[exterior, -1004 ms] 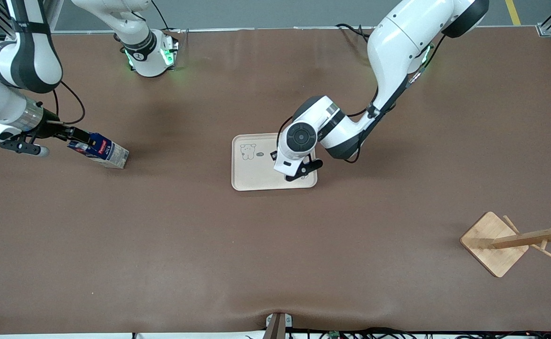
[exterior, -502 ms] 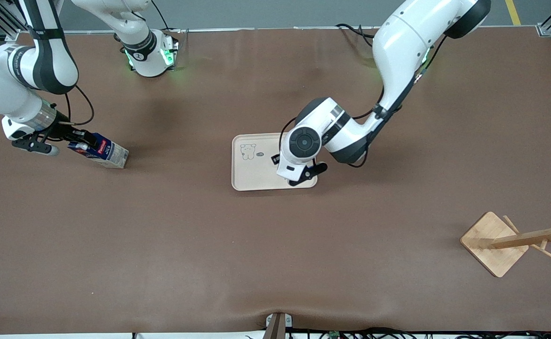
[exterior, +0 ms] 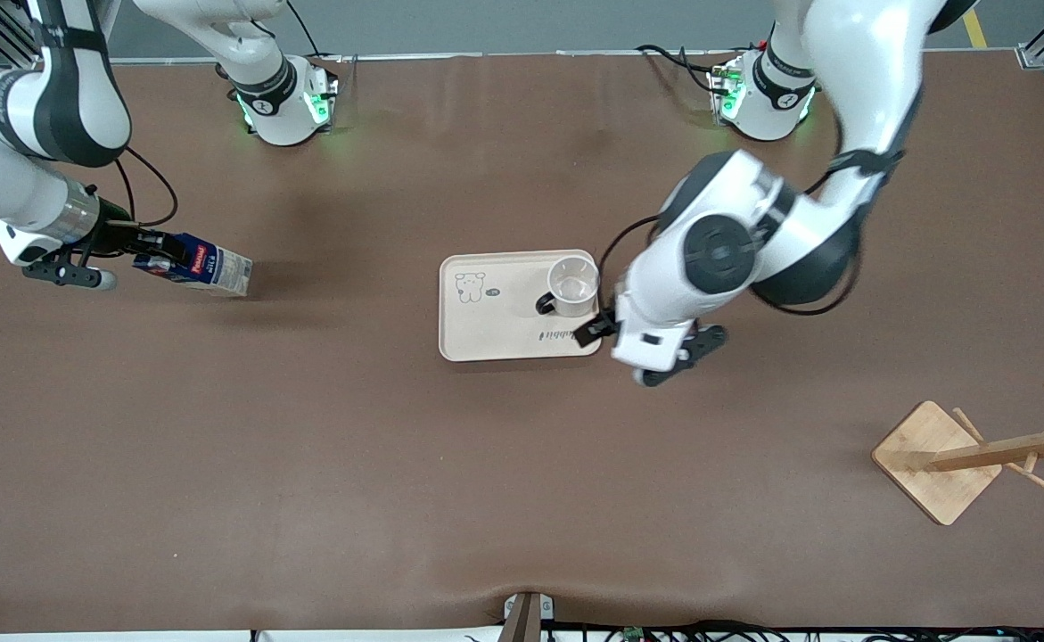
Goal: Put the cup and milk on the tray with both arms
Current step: 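Release the mug with the left gripper while the right gripper carries milk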
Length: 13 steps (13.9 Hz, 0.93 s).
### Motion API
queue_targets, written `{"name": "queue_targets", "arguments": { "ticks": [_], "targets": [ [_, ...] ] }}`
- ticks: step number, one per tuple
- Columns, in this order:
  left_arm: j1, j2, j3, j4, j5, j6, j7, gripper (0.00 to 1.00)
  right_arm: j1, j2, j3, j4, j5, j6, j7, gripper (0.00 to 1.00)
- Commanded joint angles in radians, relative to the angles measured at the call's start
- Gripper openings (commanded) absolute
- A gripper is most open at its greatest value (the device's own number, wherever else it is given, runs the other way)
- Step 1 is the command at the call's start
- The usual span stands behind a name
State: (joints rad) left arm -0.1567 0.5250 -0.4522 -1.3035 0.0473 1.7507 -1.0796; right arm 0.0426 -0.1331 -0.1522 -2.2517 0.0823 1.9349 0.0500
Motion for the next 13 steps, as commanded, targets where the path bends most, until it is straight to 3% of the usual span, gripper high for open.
{"name": "queue_targets", "arguments": {
  "ticks": [1, 6, 9, 11, 13],
  "targets": [
    [0.093, -0.107, 0.004, -0.027, 0.054, -0.081, 0.134, 1.0, 0.129, 0.016, -0.003, 0.192, 0.01, -0.227, 0.102, 0.0],
    [0.242, -0.209, 0.006, -0.027, 0.123, -0.123, 0.338, 1.0, 0.365, 0.102, -0.003, 0.406, 0.067, -0.264, 0.306, 0.0],
    [0.295, -0.253, 0.006, -0.028, 0.149, -0.16, 0.429, 1.0, 0.526, 0.24, -0.004, 0.594, 0.094, -0.267, 0.367, 0.0],
    [0.319, -0.273, 0.003, -0.027, 0.155, -0.178, 0.501, 1.0, 0.583, 0.314, -0.004, 0.65, 0.184, -0.266, 0.413, 0.0],
    [0.347, -0.287, 0.001, -0.027, 0.155, -0.187, 0.547, 1.0, 0.629, 0.369, -0.004, 0.691, 0.198, -0.257, 0.413, 0.0]
  ]
}}
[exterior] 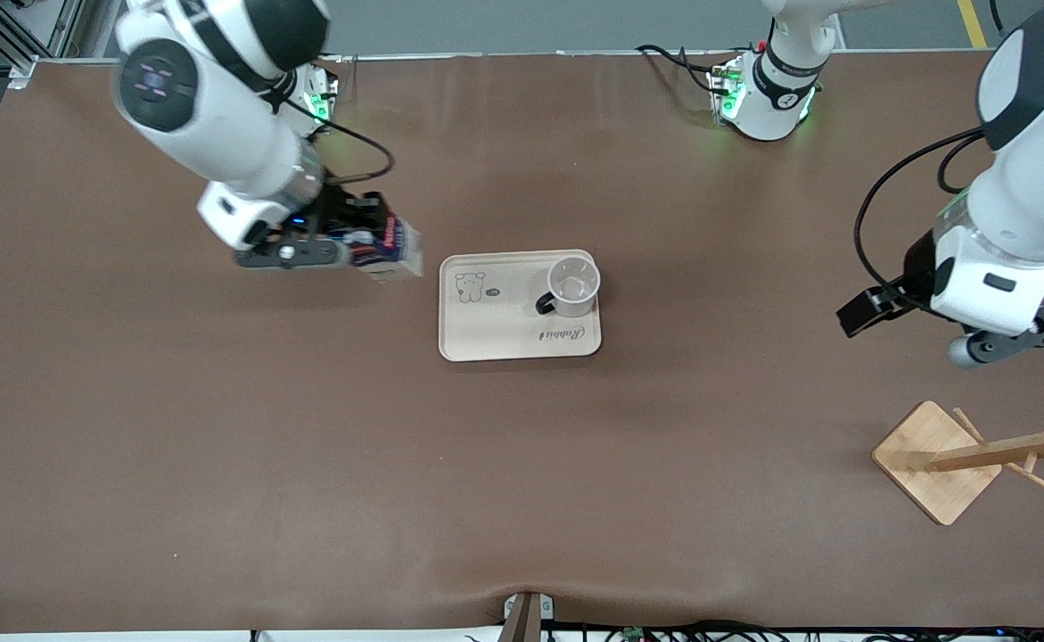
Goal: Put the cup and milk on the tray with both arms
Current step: 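Release the mug with the left gripper while the right gripper carries milk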
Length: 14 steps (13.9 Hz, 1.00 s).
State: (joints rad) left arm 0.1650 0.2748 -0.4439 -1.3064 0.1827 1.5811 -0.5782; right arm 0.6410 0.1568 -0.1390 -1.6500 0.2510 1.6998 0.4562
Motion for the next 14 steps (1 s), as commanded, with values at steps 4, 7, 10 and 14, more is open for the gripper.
{"name": "queue_targets", "arguments": {
  "ticks": [4, 7, 10, 14],
  "targets": [
    [0.063, -0.094, -0.006, -0.025, 0.021, -0.081, 0.055, 1.0, 0.101, 0.229, -0.019, 0.191, 0.017, 0.026, 0.058, 0.0],
    [0.067, -0.114, -0.006, -0.025, 0.021, -0.09, 0.069, 1.0, 0.164, 0.289, -0.02, 0.177, -0.013, 0.15, 0.064, 0.0],
    [0.067, -0.115, -0.007, -0.024, 0.017, -0.09, 0.077, 1.0, 0.17, 0.31, -0.019, 0.15, -0.103, 0.153, 0.058, 0.0],
    [0.065, -0.12, -0.015, -0.025, 0.012, -0.09, 0.093, 1.0, 0.17, 0.317, -0.016, 0.11, -0.098, 0.222, 0.055, 0.0]
  ]
}}
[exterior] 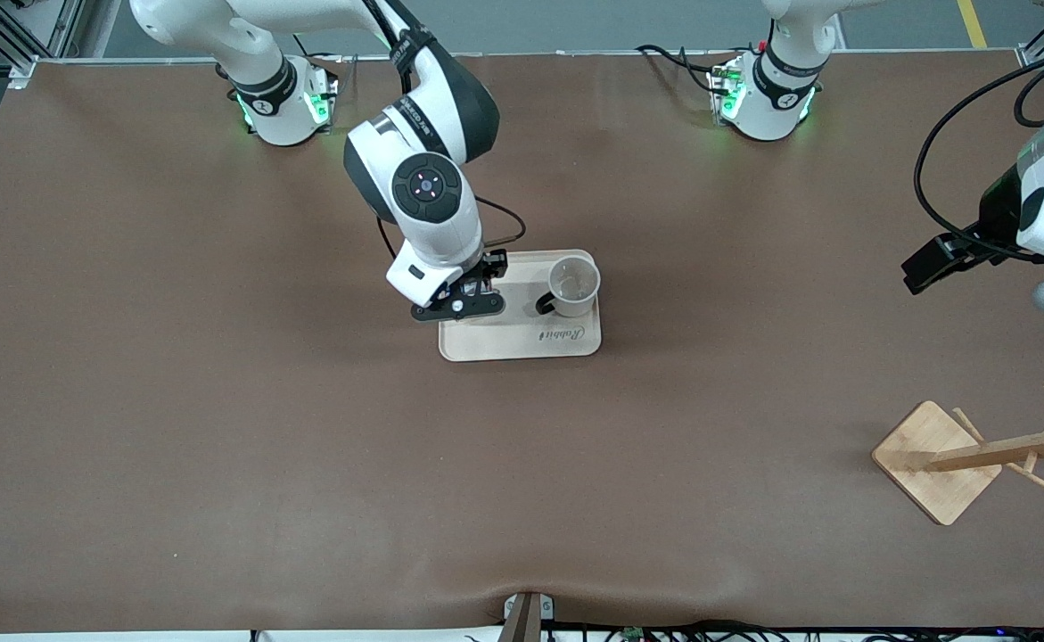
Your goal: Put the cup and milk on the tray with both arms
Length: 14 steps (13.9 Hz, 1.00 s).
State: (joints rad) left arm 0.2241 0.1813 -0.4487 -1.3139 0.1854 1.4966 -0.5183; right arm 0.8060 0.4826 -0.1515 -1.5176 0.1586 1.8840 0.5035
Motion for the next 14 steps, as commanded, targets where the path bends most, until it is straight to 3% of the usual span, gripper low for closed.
{"name": "queue_targets", "arguments": {
  "ticks": [1, 6, 8, 12, 14],
  "targets": [
    [0.006, -0.048, -0.008, -0.019, 0.009, -0.006, 0.078, 1.0, 0.006, -0.009, -0.003, -0.036, -0.005, 0.059, 0.004, 0.0],
    [0.006, -0.077, -0.007, -0.024, 0.0, -0.032, 0.159, 1.0, 0.01, -0.009, 0.001, -0.084, 0.007, 0.113, 0.004, 0.0],
    [-0.003, -0.111, 0.016, -0.044, -0.009, -0.032, 0.204, 1.0, 0.01, -0.012, 0.004, -0.131, 0.065, 0.177, 0.001, 0.0],
    [-0.129, -0.201, 0.197, -0.139, -0.083, -0.033, 0.256, 1.0, 0.009, -0.018, 0.004, -0.135, 0.065, 0.175, -0.002, 0.0],
    [-0.201, -0.229, 0.273, -0.169, -0.081, -0.032, 0.259, 1.0, 0.009, -0.025, 0.004, -0.136, 0.065, 0.17, -0.002, 0.1]
  ]
}}
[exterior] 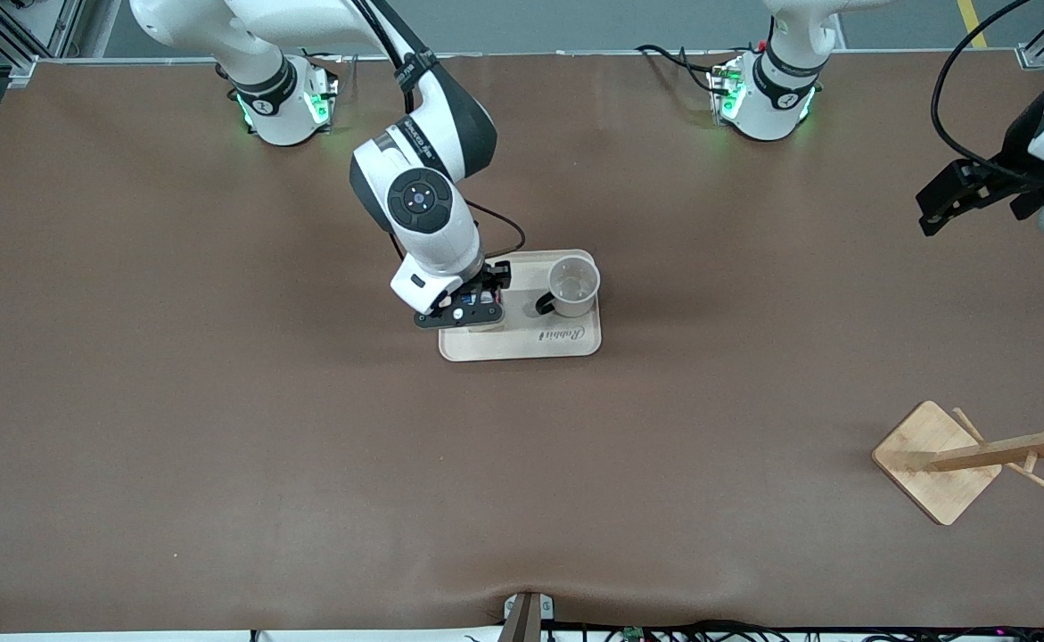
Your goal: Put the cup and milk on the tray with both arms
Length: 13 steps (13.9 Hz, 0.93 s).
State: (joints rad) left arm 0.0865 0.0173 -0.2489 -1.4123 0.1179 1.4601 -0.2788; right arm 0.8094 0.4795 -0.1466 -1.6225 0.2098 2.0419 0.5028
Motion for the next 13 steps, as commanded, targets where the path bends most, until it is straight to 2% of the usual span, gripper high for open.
{"name": "queue_targets", "arguments": {
  "ticks": [1, 2, 3, 4, 5, 6, 13],
  "targets": [
    [-0.12, -0.08, 0.135, -0.088, -0.015, 0.006, 0.02, 1.0, 0.005, -0.022, -0.001, -0.031, 0.014, 0.011, -0.001, 0.18],
    [-0.157, -0.091, 0.178, -0.105, -0.014, 0.012, 0.02, 1.0, 0.005, -0.024, -0.001, -0.031, 0.014, 0.003, -0.001, 0.26],
    [-0.16, -0.094, 0.181, -0.112, -0.015, 0.017, 0.02, 1.0, 0.005, -0.024, -0.002, -0.031, 0.014, 0.001, -0.001, 0.35],
    [-0.165, -0.105, 0.183, -0.112, -0.015, 0.016, 0.02, 1.0, 0.005, -0.024, -0.002, -0.031, 0.014, 0.0, -0.003, 0.5],
    [-0.157, -0.099, 0.183, -0.111, -0.015, 0.014, 0.02, 1.0, 0.005, -0.024, -0.002, -0.031, 0.014, -0.005, -0.007, 0.56],
    [-0.154, -0.099, 0.181, -0.112, -0.018, 0.016, 0.02, 1.0, 0.005, -0.025, -0.002, -0.03, 0.014, -0.017, -0.012, 1.0],
    [-0.165, -0.079, 0.157, -0.105, -0.02, 0.017, 0.018, 1.0, 0.002, -0.039, -0.002, -0.03, 0.011, -0.066, -0.015, 1.0]
  ]
}}
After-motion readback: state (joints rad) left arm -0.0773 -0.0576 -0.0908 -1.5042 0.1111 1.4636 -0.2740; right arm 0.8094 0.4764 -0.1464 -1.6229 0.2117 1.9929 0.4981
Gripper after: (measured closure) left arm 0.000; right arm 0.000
